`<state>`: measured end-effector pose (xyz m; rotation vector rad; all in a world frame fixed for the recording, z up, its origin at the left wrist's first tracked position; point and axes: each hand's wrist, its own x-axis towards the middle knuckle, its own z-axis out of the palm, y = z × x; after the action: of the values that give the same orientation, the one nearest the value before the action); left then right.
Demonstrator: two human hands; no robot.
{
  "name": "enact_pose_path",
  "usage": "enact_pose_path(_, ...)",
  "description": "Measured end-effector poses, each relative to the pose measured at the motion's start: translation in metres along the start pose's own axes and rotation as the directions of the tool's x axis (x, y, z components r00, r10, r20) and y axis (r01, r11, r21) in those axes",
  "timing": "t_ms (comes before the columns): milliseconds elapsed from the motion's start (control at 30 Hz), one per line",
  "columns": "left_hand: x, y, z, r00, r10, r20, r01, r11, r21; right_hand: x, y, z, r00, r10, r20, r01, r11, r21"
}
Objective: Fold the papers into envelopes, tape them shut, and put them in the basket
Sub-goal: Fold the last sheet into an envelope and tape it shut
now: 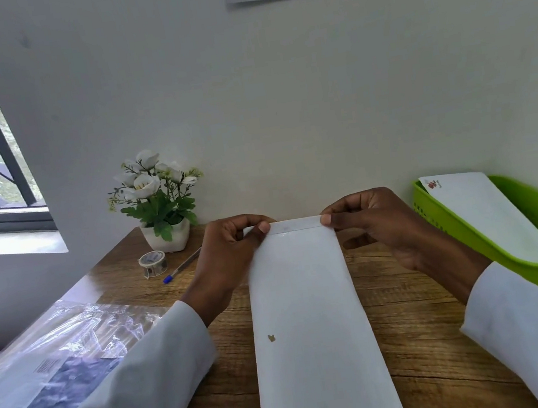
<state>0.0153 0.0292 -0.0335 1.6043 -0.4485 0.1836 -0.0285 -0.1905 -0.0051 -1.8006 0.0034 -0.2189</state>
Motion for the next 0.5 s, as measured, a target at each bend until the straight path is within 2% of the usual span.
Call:
enact_pose_path(167, 0.001, 0.003, -0.003, 1.000, 0.003, -0.006, -0.003, 1.000, 0.005, -0.006, -0.001, 0.006, 0.998, 0.067, 0.013, -0.068, 0.989, 0.134)
enact_pose_path(267, 0.003, 0.003, -0.007, 0.997, -0.030, -0.073, 0.027, 0.999, -0.044, -0.021, 0.004, 0.016, 0.979, 0.124, 0.161, -0.141, 0.985, 0.098)
enact_pose_path(367, 0.006, 0.009, -0.014, 0.989, -0.107, -0.098, 0.087, 0.978, -0.189, -0.037, 0.008, 0.023, 0.950, 0.162, 0.266, -0.178, 0.983, 0.039)
enact_pose_path(433, 0.006, 0.017, -0.023, 0.992, -0.119, -0.039, 0.103, 0.953, -0.285, -0.043, 0.002, 0.020, 0.964, 0.131, 0.229, -0.144, 0.989, 0.041)
enact_pose_path(500, 0.007, 0.022, -0.035, 0.996, -0.076, 0.041, 0.084, 0.959, -0.271, -0.048, -0.011, 0.012, 0.987, 0.073, 0.143, -0.083, 0.995, 0.062)
